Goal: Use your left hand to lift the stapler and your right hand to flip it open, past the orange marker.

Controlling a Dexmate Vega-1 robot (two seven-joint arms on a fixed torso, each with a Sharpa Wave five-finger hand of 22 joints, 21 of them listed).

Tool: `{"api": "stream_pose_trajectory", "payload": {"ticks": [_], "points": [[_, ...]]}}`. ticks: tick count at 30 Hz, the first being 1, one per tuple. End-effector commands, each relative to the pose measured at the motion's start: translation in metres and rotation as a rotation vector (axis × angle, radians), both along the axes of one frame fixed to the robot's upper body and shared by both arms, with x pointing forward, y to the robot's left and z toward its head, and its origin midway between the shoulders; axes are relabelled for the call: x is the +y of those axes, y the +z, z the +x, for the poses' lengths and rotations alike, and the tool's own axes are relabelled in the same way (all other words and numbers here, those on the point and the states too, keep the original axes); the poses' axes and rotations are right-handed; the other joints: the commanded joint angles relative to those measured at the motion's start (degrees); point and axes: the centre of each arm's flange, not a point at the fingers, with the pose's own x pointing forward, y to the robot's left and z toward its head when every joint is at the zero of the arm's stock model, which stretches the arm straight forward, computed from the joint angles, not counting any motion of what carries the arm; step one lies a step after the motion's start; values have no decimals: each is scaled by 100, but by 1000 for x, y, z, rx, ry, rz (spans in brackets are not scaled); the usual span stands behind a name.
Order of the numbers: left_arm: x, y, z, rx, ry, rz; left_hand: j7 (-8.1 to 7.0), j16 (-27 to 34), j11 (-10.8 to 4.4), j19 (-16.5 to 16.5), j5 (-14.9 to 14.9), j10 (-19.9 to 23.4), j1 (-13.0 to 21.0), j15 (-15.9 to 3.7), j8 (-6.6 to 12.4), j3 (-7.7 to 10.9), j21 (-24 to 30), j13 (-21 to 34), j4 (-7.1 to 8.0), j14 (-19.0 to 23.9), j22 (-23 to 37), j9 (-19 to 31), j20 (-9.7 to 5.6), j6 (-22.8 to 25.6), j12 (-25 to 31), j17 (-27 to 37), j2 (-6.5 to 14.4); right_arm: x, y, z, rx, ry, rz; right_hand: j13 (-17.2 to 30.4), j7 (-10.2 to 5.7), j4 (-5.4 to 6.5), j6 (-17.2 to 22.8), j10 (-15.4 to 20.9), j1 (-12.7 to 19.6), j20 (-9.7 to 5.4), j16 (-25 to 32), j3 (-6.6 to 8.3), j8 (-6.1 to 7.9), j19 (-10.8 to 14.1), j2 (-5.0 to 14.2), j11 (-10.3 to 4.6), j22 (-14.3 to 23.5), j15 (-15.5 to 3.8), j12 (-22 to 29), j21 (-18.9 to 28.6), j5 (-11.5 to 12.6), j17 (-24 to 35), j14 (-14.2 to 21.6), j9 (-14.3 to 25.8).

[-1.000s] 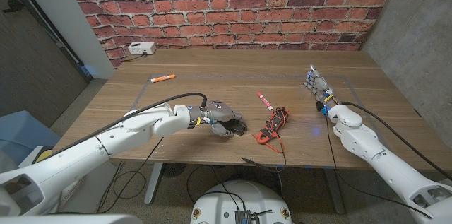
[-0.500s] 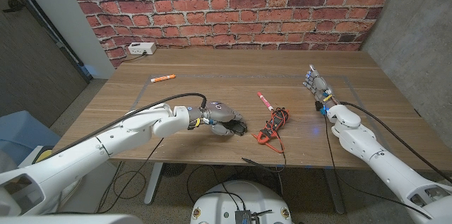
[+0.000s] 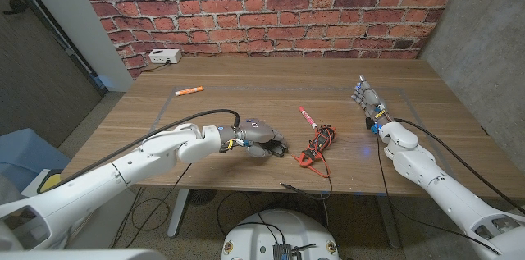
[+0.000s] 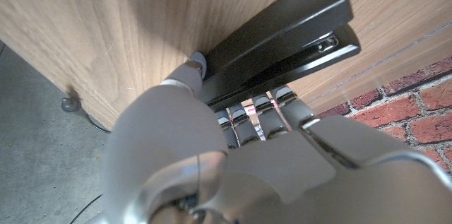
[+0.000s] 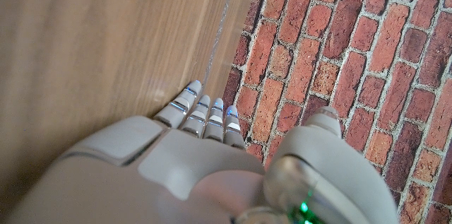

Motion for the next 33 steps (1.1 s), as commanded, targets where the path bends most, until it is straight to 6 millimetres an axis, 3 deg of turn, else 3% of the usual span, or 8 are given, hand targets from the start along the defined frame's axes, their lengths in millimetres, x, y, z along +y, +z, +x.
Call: {"api": "stream_pose_trajectory", "payload": {"ticks": [1, 8, 11, 12, 15, 19, 22, 33], "points": [[6, -2, -1, -24, -16, -73, -19, 195, -25, 143, 17, 217, 417, -1103, 201, -70, 254, 140, 8, 379, 155, 154, -243, 216, 142, 185, 205, -1, -3, 0, 5, 1, 0, 11, -7, -14, -7, 14, 7, 93, 22, 12, -1, 27, -8, -4, 7, -56, 15, 14, -6, 21, -29, 15], [10, 7, -5, -52, -24, -125, -27, 198, -39, 131, 30, 285, 508, -1102, 295, -111, 369, 212, 18, 433, 229, 229, -275, 317, 202, 241, 190, -2, -2, 0, 3, 1, 0, 11, -6, -16, -3, 13, 2, 95, 22, 10, 1, 25, -16, -1, 7, -51, 14, 13, -9, 21, -29, 16], [14, 9, -6, -76, -46, -170, -56, 234, -25, 158, 44, 487, 557, -1095, 434, -144, 484, 281, 45, 613, 272, 303, -281, 533, 314, 287, 191, -2, -2, 0, 2, 2, -1, 11, -6, -15, -2, 14, -1, 96, 25, 10, 1, 25, -18, 1, 8, -48, 14, 13, -10, 21, -23, 16], [15, 10, -7, -86, -57, -184, -85, 244, -25, 288, 64, 729, 613, -1113, 585, -136, 661, 344, 53, 863, 313, 377, -342, 770, 414, 280, 196, -2, -2, 0, 2, 3, 0, 11, -7, -15, -2, 15, -2, 96, 26, 10, 1, 26, -19, 0, 8, -50, 15, 13, -10, 21, -23, 15], [17, 11, -8, -104, -79, -223, -44, 338, -43, 442, 79, 1019, 752, -1123, 738, -144, 907, 414, 37, 1212, 369, 469, -385, 981, 502, 322, 224, -2, -2, 0, 2, 3, 1, 11, -10, -15, 1, 12, -4, 97, 25, 11, 3, 26, -19, 0, 8, -54, 13, 13, -10, 21, -25, 16], [18, 12, -10, -110, -84, -246, -41, 342, -26, 448, 79, 1123, 853, -1123, 800, -136, 1038, 456, 38, 1332, 419, 528, -399, 1033, 525, 309, 263, -2, -2, 0, 2, 2, 5, 10, -10, -14, -2, 14, -9, 98, 25, 11, 1, 26, -20, -3, 8, -57, 14, 14, -11, 21, -27, 16], [19, 12, -10, -119, -92, -272, 7, 365, 11, 416, 32, 1511, 961, -1119, 1023, -87, 1397, 581, 127, 1620, 565, 542, -358, 1556, 625, 330, 337, -2, -3, 0, 3, 3, 4, 10, -16, -14, -28, 12, -12, 94, 25, 13, -9, 22, -20, -5, 8, -58, 13, 12, -12, 21, -30, 16], [19, 11, -14, -160, -88, -345, -28, 384, -87, 574, -67, 1972, 910, -1115, 1105, -70, 1853, 615, 194, 2146, 695, 485, -423, 1820, 689, 258, 301, -4, -4, -2, 0, 6, 7, 10, -14, -13, -41, 14, -20, 94, 28, 15, -11, 25, -21, -7, 8, -53, 14, 14, -13, 22, -30, 16]]}}
